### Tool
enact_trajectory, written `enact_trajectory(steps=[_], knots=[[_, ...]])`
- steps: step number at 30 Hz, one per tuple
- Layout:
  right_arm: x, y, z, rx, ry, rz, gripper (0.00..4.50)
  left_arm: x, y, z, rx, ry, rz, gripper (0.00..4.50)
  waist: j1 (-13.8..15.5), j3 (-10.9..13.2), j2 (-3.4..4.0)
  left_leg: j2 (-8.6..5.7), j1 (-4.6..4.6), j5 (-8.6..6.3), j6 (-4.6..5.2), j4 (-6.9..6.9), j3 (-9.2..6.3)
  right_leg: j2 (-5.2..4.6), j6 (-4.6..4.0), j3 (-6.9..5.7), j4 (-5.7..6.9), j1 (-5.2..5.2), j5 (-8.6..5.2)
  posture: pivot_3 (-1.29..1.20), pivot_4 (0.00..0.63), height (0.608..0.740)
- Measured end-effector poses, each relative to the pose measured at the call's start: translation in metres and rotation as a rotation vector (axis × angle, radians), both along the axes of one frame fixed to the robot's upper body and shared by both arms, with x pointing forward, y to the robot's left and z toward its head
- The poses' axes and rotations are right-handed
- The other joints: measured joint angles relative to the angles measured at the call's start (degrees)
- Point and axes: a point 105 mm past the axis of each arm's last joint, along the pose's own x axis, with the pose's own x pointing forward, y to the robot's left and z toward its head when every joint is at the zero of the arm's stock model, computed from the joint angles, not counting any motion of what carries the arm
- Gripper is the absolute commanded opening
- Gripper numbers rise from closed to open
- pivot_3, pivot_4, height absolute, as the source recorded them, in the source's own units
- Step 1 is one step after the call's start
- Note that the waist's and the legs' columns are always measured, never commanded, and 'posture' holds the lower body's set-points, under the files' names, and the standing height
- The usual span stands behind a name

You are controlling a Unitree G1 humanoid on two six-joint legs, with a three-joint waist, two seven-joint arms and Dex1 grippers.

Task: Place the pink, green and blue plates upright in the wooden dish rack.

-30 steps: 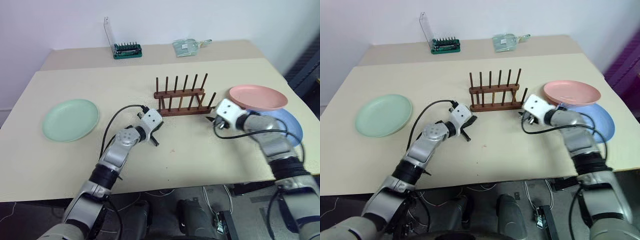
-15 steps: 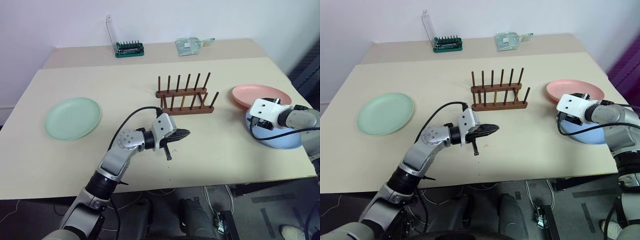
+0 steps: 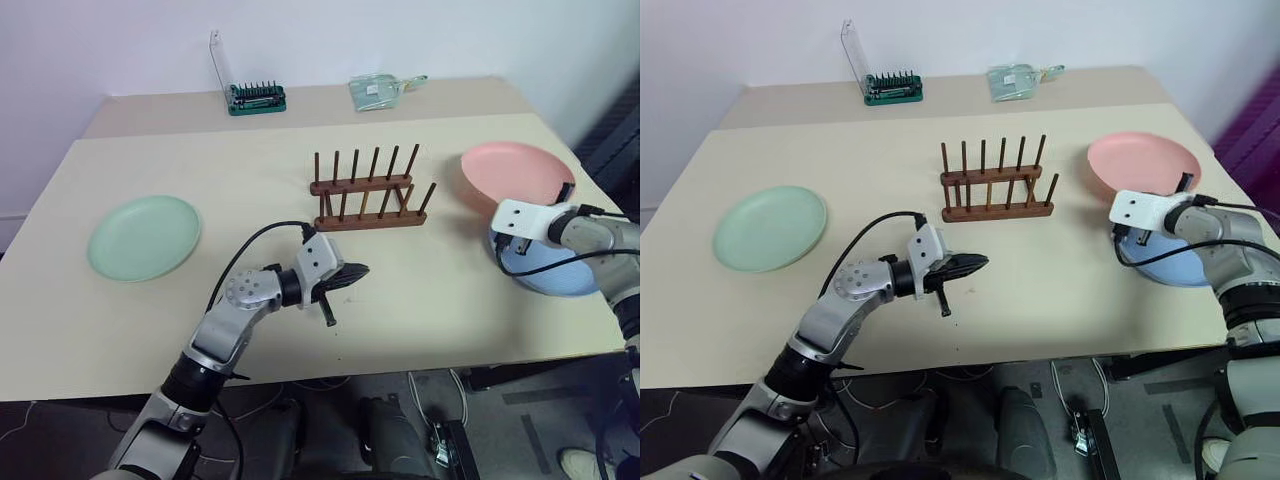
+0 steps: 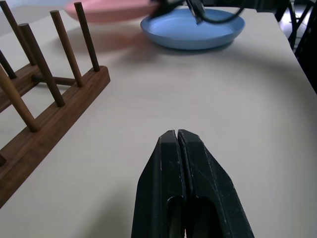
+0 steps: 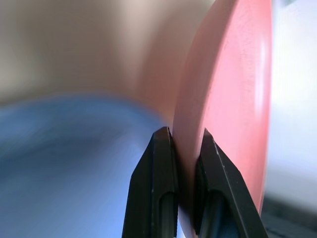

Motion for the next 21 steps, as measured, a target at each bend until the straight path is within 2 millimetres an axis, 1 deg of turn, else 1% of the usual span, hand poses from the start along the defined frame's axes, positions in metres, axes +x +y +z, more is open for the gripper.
enact_trajectory(steps=[1,3,4,5,6,7,9,10,12,15,17,21], knots=[[0.005,0.014,0.021,0.090,-0.078,0.035,0.07,0.001,0.002,0.000,0.002,-0.002,0.007,0.00,-0.43,0.02,0.03,0.01,0.00,0.00,0.00,-0.02,-0.01,0.01,0.01,0.01,0.00,-0.01,0.01,0.00,0.150,0.740],[0.009,0.039,0.061,0.262,-0.198,0.107,0.07,0.001,0.003,0.001,0.000,-0.004,0.012,0.00,-0.73,0.02,0.04,0.05,0.01,0.00,0.00,-0.05,-0.04,0.02,0.01,0.00,0.01,-0.01,0.01,0.00,0.150,0.740],[0.009,0.052,0.081,0.393,-0.241,0.141,0.07,0.001,0.004,0.001,-0.001,-0.003,0.014,0.00,-0.74,0.01,0.03,0.05,0.01,0.00,0.00,-0.06,-0.07,0.03,0.01,-0.01,0.01,-0.01,0.01,0.00,0.150,0.740],[0.007,0.065,0.096,0.544,-0.262,0.183,0.07,0.001,0.004,0.002,-0.003,-0.004,0.016,0.00,-0.71,0.01,0.02,0.06,0.01,0.00,0.00,-0.03,-0.09,0.02,0.01,-0.02,0.02,0.00,0.01,0.00,0.150,0.740],[0.003,0.082,0.108,0.777,-0.244,0.241,0.07,0.002,0.005,0.002,-0.008,-0.003,0.021,0.00,-0.70,0.02,0.00,0.07,-0.01,0.00,0.01,-0.02,-0.19,-0.01,0.00,-0.03,0.03,0.02,0.02,0.00,0.150,0.740],[-0.007,0.112,0.122,1.134,-0.158,0.367,0.07,0.005,0.009,0.005,-0.021,-0.006,0.039,0.00,-0.78,0.02,0.00,0.10,-0.01,0.00,0.01,-0.03,-0.24,-0.02,-0.01,-0.01,0.05,0.01,0.03,0.00,0.150,0.740],[-0.019,0.140,0.132,1.400,0.001,0.488,0.07,0.007,0.010,0.010,-0.036,-0.014,0.047,0.00,-0.53,0.01,0.03,0.06,-0.01,-0.01,0.01,0.00,-0.26,-0.06,-0.01,-0.03,0.08,0.00,0.03,0.00,0.150,0.740],[-0.024,0.148,0.136,1.494,0.074,0.518,0.07,0.008,0.011,0.011,-0.040,-0.015,0.053,0.00,-0.18,0.01,0.03,0.02,-0.04,-0.01,0.01,0.02,-0.29,-0.09,-0.01,-0.07,0.08,0.00,0.02,0.00,0.150,0.740],[-0.029,0.149,0.140,1.585,0.148,0.496,0.07,0.010,0.015,0.012,-0.048,-0.011,0.066,0.00,0.89,0.01,0.03,-0.06,-0.08,-0.02,0.03,0.05,-0.29,-0.10,-0.04,-0.08,0.00,0.01,0.01,0.00,0.150,0.740],[-0.026,0.143,0.134,1.661,0.187,0.404,0.07,0.013,0.021,0.014,-0.053,-0.004,0.087,0.00,1.06,0.00,0.03,-0.11,-0.10,-0.05,0.08,0.04,-0.19,-0.14,-0.05,-0.08,-0.06,0.00,0.00,0.00,0.150,0.740],[-0.023,0.141,0.128,1.670,0.199,0.357,0.07,0.012,0.021,0.013,-0.054,0.001,0.087,0.00,0.72,0.00,0.03,-0.08,-0.10,-0.05,0.09,0.01,-0.16,-0.17,-0.03,-0.07,-0.05,-0.04,0.02,0.00,0.150,0.740],[-0.022,0.138,0.120,1.671,0.207,0.319,0.07,0.011,0.020,0.013,-0.056,0.003,0.085,0.00,0.42,-0.01,0.04,-0.01,-0.09,-0.05,0.09,-0.05,-0.14,-0.13,-0.01,-0.07,0.02,-0.10,0.03,0.00,0.150,0.740]])
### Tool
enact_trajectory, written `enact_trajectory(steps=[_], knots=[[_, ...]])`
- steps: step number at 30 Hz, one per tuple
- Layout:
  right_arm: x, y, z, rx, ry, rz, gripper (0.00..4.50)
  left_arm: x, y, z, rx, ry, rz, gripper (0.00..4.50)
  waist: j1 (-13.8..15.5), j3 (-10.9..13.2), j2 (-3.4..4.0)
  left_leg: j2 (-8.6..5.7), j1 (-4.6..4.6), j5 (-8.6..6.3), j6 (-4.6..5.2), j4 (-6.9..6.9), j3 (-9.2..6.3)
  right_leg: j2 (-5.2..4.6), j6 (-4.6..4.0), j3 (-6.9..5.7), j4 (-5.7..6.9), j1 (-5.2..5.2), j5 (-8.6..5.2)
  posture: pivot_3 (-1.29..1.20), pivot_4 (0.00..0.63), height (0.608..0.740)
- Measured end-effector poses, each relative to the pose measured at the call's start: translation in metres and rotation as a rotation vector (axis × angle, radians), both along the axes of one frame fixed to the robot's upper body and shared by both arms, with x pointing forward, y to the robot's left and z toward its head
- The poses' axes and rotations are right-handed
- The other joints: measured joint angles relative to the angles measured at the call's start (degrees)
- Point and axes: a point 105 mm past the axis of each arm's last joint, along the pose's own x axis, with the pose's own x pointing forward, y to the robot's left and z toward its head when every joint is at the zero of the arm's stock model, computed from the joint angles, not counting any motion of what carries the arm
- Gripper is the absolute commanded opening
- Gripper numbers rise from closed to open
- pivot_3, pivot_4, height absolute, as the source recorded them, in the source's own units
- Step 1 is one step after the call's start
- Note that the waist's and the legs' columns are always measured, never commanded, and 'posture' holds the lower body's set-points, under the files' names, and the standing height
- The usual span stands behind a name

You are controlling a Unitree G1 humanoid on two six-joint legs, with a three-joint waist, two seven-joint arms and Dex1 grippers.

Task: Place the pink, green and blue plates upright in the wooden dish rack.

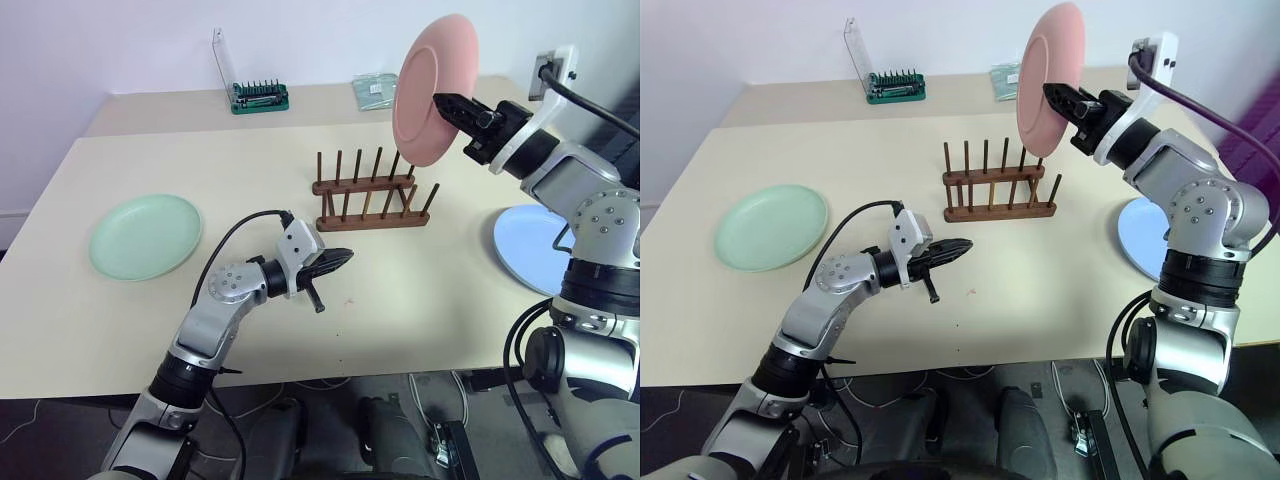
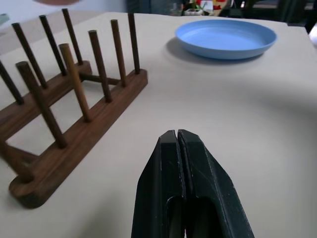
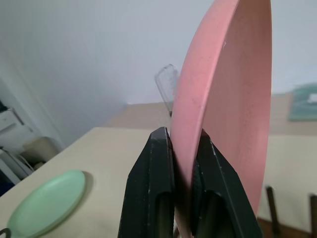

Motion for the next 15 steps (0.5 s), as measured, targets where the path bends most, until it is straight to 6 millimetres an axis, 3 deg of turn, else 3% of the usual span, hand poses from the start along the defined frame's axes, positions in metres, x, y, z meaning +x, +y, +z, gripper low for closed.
enact_trajectory(steps=[7,14,15], knots=[[0.000,-0.007,-0.003,-0.042,-0.001,-0.023,0.07,-0.001,0.000,0.000,-0.002,0.000,-0.002,0.00,0.08,0.00,0.00,-0.01,0.00,0.00,0.00,0.03,0.03,0.04,0.00,0.00,0.01,0.00,0.00,0.00,0.150,0.740],[0.008,-0.013,-0.027,-0.069,0.076,-0.045,0.07,-0.001,-0.001,0.000,-0.001,0.001,-0.004,0.00,0.11,0.00,0.00,-0.01,0.00,0.00,0.00,0.04,0.04,0.03,0.00,0.01,0.01,0.01,0.00,0.00,0.150,0.740],[0.010,-0.014,-0.031,-0.075,0.092,-0.055,0.85,-0.001,-0.001,0.001,-0.001,0.002,-0.005,0.00,0.09,0.00,0.00,-0.01,0.00,0.00,0.00,0.04,0.04,0.03,0.00,0.01,0.01,0.01,0.00,0.00,0.150,0.740]])
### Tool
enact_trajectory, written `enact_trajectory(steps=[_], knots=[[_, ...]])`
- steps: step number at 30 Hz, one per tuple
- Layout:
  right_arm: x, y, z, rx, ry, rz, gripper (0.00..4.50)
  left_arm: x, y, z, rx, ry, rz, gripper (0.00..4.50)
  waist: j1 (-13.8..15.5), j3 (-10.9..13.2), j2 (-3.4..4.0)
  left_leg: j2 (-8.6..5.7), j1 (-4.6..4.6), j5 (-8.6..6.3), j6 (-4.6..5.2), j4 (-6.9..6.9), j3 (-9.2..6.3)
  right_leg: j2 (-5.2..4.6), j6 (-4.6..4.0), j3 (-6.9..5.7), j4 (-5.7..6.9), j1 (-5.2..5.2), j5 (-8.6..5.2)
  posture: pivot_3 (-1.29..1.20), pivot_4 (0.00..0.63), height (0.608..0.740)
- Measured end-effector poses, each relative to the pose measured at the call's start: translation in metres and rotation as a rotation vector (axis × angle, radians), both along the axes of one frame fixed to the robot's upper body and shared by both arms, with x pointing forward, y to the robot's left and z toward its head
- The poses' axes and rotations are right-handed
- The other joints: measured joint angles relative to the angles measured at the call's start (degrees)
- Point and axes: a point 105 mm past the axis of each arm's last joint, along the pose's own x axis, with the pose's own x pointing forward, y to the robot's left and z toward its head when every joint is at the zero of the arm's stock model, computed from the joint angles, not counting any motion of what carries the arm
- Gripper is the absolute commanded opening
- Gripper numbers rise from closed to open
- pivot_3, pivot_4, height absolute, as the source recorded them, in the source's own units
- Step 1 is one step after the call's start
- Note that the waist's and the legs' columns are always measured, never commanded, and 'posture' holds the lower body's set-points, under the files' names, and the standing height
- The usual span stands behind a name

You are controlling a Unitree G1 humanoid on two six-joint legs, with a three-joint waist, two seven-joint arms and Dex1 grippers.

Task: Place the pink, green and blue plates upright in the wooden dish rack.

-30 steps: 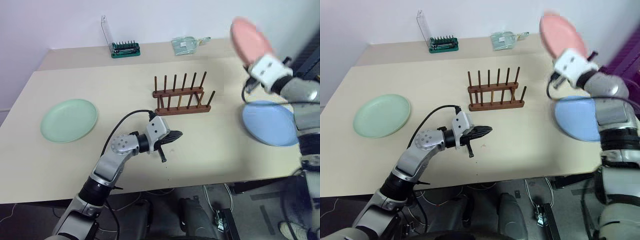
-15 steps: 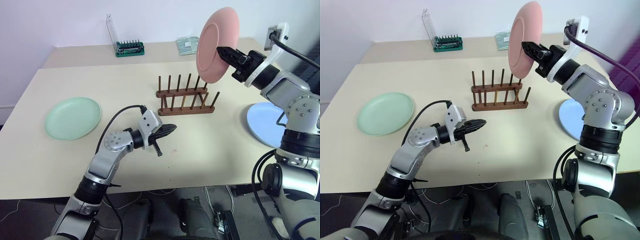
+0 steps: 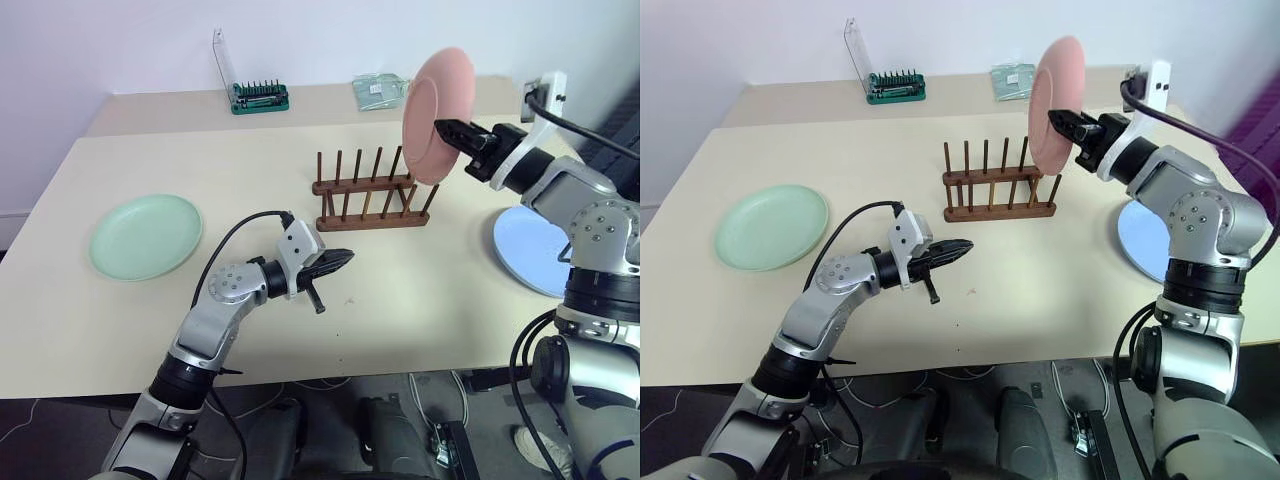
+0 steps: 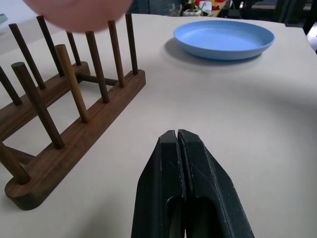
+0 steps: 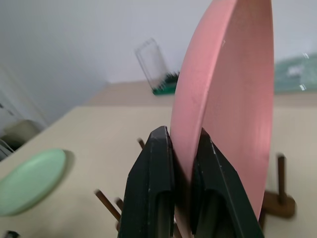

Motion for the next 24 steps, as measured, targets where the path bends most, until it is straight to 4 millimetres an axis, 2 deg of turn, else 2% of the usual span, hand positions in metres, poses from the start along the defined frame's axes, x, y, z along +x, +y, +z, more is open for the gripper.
enact_trajectory(steps=[2,5,6,7,8,10,13,16,17,18,19,20,22,24], knots=[[0.005,-0.004,-0.009,-0.014,0.033,-0.025,1.64,-0.001,-0.001,0.002,-0.003,-0.004,-0.005,0.00,0.00,0.00,0.00,0.00,0.00,0.00,0.00,-0.01,0.00,0.01,0.00,0.00,0.00,0.00,0.00,0.00,0.150,0.740],[0.006,-0.005,-0.012,-0.026,0.034,-0.032,3.17,-0.002,-0.001,0.004,-0.008,-0.005,-0.009,0.00,-0.01,0.00,0.00,0.00,0.00,0.00,0.00,-0.01,0.00,0.01,0.00,0.00,0.00,0.00,0.00,0.00,0.150,0.740],[0.006,-0.005,-0.011,-0.031,0.026,-0.033,3.83,-0.003,-0.001,0.004,-0.009,-0.005,-0.010,0.00,0.00,0.00,0.00,0.00,0.00,0.00,0.00,-0.01,0.00,0.01,0.00,0.00,0.00,0.00,0.00,0.00,0.150,0.740],[0.007,-0.004,-0.011,-0.045,0.015,-0.037,4.23,-0.003,-0.001,0.004,-0.011,-0.003,-0.011,0.00,-0.01,0.00,0.00,0.00,0.00,0.00,0.00,0.00,0.00,0.02,0.00,0.00,0.00,0.00,0.00,0.00,0.150,0.740],[0.008,-0.004,-0.009,-0.075,-0.011,-0.047,4.23,-0.003,-0.001,0.004,-0.013,0.002,-0.011,0.00,-0.03,0.00,0.00,0.00,0.00,0.00,0.00,0.00,0.01,0.03,0.00,0.00,0.00,0.00,0.00,0.00,0.150,0.740],[0.011,-0.006,-0.003,-0.167,-0.092,-0.093,4.29,-0.003,-0.001,0.003,-0.024,0.026,-0.003,0.53,-0.04,0.00,0.00,-0.01,0.00,0.00,0.00,0.00,0.01,0.06,0.01,-0.01,0.00,0.00,0.00,0.00,0.150,0.740],[0.012,-0.014,0.020,-0.328,-0.269,-0.184,4.29,0.006,0.003,0.013,-0.099,0.033,0.066,1.78,0.05,0.02,0.00,-0.03,0.00,0.00,-0.01,0.02,0.02,0.06,0.02,-0.02,-0.01,0.00,0.00,0.00,0.150,0.740],[0.005,-0.011,0.053,-0.447,-0.468,-0.210,4.29,0.025,0.020,0.036,-0.178,-0.014,0.215,3.29,-0.01,0.02,-0.01,-0.01,0.00,0.00,-0.01,0.02,0.02,0.09,0.03,-0.03,0.00,0.00,0.00,0.00,0.150,0.740],[0.003,-0.007,0.060,-0.476,-0.511,-0.200,4.29,0.030,0.026,0.045,-0.204,-0.035,0.270,3.29,-0.09,0.02,-0.01,0.00,0.01,0.00,-0.01,0.01,0.01,0.09,0.03,-0.03,-0.01,0.00,0.00,0.00,0.150,0.740],[-0.001,0.000,0.064,-0.513,-0.551,-0.174,4.29,0.037,0.038,0.055,-0.239,-0.054,0.356,3.29,-0.24,0.02,-0.02,0.00,0.01,0.00,-0.02,-0.01,0.01,0.09,0.03,-0.02,-0.01,-0.01,0.00,0.00,0.150,0.740],[-0.007,0.013,0.065,-0.550,-0.590,-0.114,4.29,0.047,0.059,0.067,-0.285,-0.074,0.489,3.29,-0.41,0.02,-0.02,0.04,0.01,0.00,-0.02,-0.01,0.01,0.10,0.03,-0.02,0.00,-0.02,0.00,0.00,0.150,0.740],[-0.016,0.033,0.065,-0.576,-0.628,-0.021,4.29,0.058,0.091,0.077,-0.338,-0.084,0.665,3.29,-0.99,0.03,-0.03,0.07,0.01,0.00,-0.02,-0.04,0.00,0.09,0.03,-0.01,0.02,-0.05,0.00,0.00,0.150,0.740],[-0.035,0.071,0.062,-0.585,-0.690,0.162,4.29,0.065,0.163,0.086,-0.389,-0.084,1.022,3.29,-1.97,0.02,-0.04,0.17,0.05,-0.01,-0.04,-0.09,0.00,0.17,0.02,0.01,0.04,-0.08,0.00,0.00,0.150,0.740],[-0.050,0.098,0.051,-0.592,-0.711,0.302,4.29,0.053,0.230,0.078,-0.400,-0.047,1.342,3.29,-2.37,0.01,-0.07,0.18,0.08,-0.04,-0.09,-0.08,-0.02,0.19,0.02,-0.01,0.14,-0.08,-0.01,0.00,0.150,0.740]])
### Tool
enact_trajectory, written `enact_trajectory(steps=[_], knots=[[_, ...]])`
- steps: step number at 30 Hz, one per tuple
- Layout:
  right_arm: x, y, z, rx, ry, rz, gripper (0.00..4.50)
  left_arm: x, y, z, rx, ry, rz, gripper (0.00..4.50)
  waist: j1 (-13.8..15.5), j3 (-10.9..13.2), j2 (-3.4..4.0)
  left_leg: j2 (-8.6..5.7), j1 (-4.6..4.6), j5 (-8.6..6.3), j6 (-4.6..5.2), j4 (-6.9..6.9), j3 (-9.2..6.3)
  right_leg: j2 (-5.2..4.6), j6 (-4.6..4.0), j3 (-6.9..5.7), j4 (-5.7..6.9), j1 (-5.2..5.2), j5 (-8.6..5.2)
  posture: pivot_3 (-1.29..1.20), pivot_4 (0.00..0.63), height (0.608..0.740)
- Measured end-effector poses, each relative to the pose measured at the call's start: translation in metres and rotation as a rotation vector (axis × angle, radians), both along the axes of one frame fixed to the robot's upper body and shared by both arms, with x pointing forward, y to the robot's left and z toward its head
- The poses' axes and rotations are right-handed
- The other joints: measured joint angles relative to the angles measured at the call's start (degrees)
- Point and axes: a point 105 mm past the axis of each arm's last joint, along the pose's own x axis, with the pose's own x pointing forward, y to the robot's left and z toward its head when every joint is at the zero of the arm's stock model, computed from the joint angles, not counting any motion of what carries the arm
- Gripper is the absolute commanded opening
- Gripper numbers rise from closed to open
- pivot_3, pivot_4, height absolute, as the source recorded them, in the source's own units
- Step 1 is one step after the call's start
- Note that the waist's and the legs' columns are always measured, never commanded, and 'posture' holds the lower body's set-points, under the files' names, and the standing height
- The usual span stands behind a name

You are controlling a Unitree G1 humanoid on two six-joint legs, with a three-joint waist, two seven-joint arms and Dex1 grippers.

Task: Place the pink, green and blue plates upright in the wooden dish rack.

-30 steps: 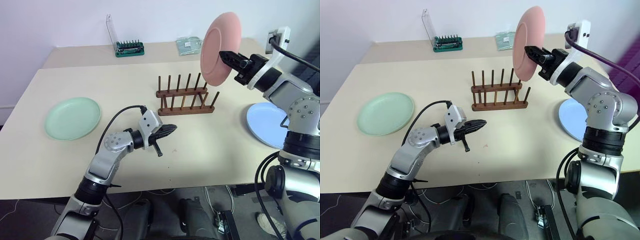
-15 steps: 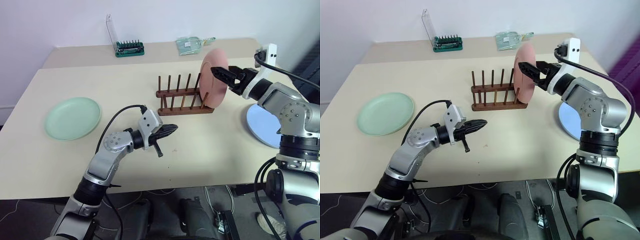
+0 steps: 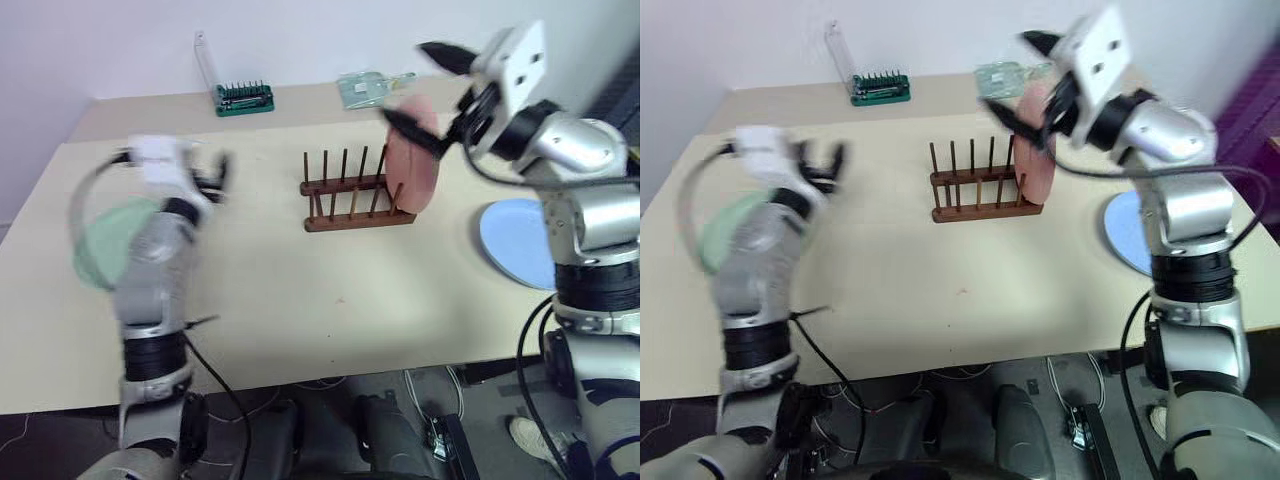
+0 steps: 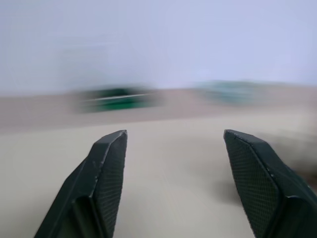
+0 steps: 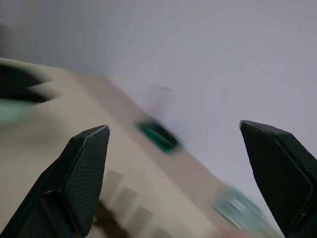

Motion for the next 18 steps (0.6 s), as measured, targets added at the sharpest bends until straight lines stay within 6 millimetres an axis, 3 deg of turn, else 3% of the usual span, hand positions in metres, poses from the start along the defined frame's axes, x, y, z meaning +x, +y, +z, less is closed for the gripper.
enact_trajectory(steps=[3,6,11,16,18], knots=[[-0.002,0.013,-0.023,-0.043,0.064,0.059,4.29,-0.023,0.050,-0.023,-0.145,0.084,0.237,3.29,1.24,0.05,-0.11,-0.21,-0.05,0.00,-0.01,0.13,-0.04,-0.09,0.05,-0.05,0.00,0.03,0.03,0.00,0.150,0.740],[-0.004,0.028,-0.043,-0.078,0.111,0.115,4.29,-0.045,0.070,-0.048,-0.341,0.145,0.367,3.29,2.62,0.08,-0.50,-0.25,-0.07,-0.01,-0.01,0.26,-0.10,-0.11,0.21,-0.09,-0.14,0.16,0.14,0.00,0.150,0.740],[-0.003,0.030,-0.050,-0.099,0.124,0.134,4.29,-0.060,0.074,-0.071,-0.512,0.200,0.412,3.29,2.87,0.09,-0.72,-0.27,-0.07,-0.02,-0.04,0.27,-0.18,-0.12,0.21,-0.18,-0.15,0.20,0.14,0.00,0.150,0.740],[-0.002,0.027,-0.057,-0.113,0.138,0.127,4.29,-0.057,0.061,-0.087,-0.684,0.222,0.335,3.29,2.48,0.09,-0.74,-0.22,-0.07,0.02,-0.10,0.20,-0.18,-0.07,0.20,-0.18,-0.14,0.15,0.15,0.00,0.150,0.740],[-0.001,0.026,-0.061,-0.117,0.146,0.118,4.29,-0.053,0.054,-0.092,-0.738,0.230,0.293,2.76,2.45,0.09,-0.74,-0.22,-0.07,0.02,-0.10,0.20,-0.16,-0.07,0.19,-0.17,-0.14,0.15,0.15,0.00,0.150,0.740]])
